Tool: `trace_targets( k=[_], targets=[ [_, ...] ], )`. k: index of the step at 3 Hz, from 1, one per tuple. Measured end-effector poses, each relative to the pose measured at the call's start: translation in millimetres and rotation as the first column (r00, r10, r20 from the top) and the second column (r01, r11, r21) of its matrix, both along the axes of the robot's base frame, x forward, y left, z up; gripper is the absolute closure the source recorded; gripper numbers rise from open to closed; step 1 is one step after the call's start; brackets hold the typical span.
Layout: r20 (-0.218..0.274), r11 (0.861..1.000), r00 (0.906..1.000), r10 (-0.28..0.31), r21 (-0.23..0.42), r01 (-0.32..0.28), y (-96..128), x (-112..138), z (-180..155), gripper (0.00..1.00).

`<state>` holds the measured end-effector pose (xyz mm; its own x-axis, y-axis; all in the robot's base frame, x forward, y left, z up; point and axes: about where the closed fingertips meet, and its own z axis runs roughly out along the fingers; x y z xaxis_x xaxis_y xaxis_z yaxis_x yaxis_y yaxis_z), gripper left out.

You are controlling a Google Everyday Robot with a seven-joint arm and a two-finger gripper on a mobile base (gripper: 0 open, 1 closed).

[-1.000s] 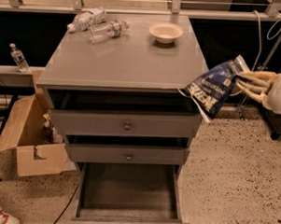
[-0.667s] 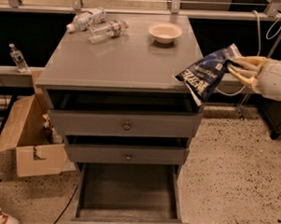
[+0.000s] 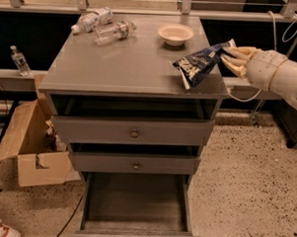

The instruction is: Pick blue chip bag from bottom drawer and place on counter

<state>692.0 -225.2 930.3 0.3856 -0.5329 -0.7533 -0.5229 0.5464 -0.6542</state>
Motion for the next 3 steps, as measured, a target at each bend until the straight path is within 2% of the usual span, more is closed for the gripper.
trace_targets(
  k=[2, 3],
  targets=[
    [-0.067, 0.999, 0.9966, -0.048, 0.012, 0.049, 28.3, 60.3, -21.2, 1.00],
    [-0.098, 0.998, 0.9935, -0.058, 0.005, 0.059, 39.7, 81.4, -29.8, 0.86]
  ],
)
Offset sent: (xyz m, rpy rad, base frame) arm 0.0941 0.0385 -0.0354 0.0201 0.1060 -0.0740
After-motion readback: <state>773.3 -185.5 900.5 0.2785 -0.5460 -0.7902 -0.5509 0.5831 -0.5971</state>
